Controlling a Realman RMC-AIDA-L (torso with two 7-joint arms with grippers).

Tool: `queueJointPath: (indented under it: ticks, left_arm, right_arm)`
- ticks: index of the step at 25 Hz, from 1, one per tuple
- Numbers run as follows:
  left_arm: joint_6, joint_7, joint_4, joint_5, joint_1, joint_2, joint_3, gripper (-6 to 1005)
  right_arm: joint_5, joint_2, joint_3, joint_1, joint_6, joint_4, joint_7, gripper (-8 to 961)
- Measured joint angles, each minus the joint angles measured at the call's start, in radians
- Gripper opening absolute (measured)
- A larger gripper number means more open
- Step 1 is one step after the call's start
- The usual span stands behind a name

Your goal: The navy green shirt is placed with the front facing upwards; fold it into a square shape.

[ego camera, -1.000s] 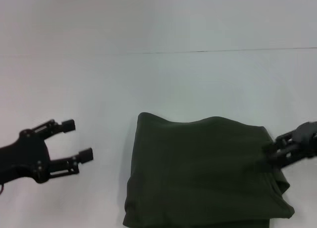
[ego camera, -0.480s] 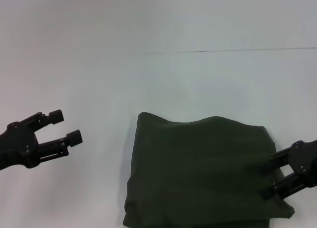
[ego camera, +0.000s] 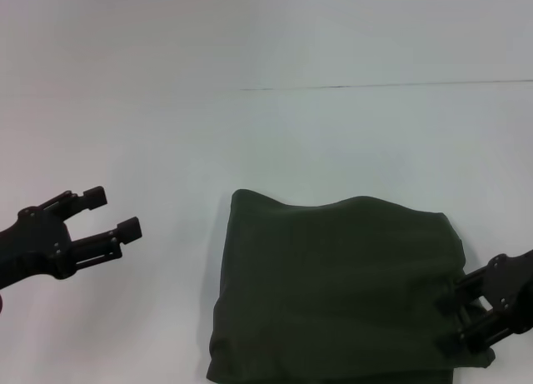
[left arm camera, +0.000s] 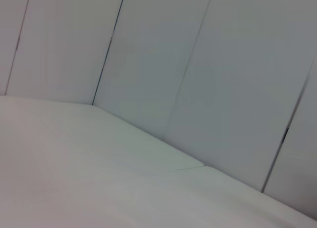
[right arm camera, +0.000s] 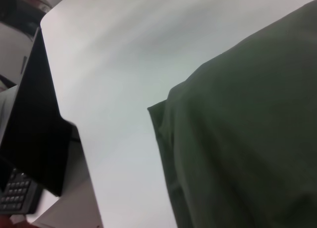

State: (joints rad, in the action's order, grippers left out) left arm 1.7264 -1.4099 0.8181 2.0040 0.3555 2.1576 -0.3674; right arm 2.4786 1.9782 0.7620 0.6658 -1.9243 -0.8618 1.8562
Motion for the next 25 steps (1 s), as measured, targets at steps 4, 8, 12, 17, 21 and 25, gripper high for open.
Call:
queueJointPath:
  ticks: [4,8,12,17,21,25]
  left_arm:
    - [-0.012,0.002,-0.004,-0.005,0.003,0.0,0.0,949]
    - [-0.023,0.002,-0.005,-0.005,0.006,0.001,0.001,949]
    - [-0.027,0.002,-0.006,-0.006,0.007,0.001,0.005,949]
    - [-0.033,0.006,-0.009,-0.006,0.009,0.001,0.003,949]
    - [-0.033,0.009,-0.016,-0.007,0.011,0.001,0.003,949]
    - [-0.033,0.012,-0.017,-0.007,0.012,0.001,0.002,949]
  right_arm:
    - [0.003,0.009,0.004,0.009,-0.025,0.003,0.011,804]
    - [0.002,0.013,0.015,0.012,-0.039,0.025,0.017,802]
    - [0.002,0.014,0.03,0.011,-0.052,0.043,0.02,802]
    - [0.004,0.014,0.058,-0.003,-0.039,0.048,0.027,803]
    - [0.005,0.014,0.069,-0.005,-0.026,0.076,0.022,803]
    - [0.005,0.016,0.098,-0.005,-0.002,0.104,0.021,804]
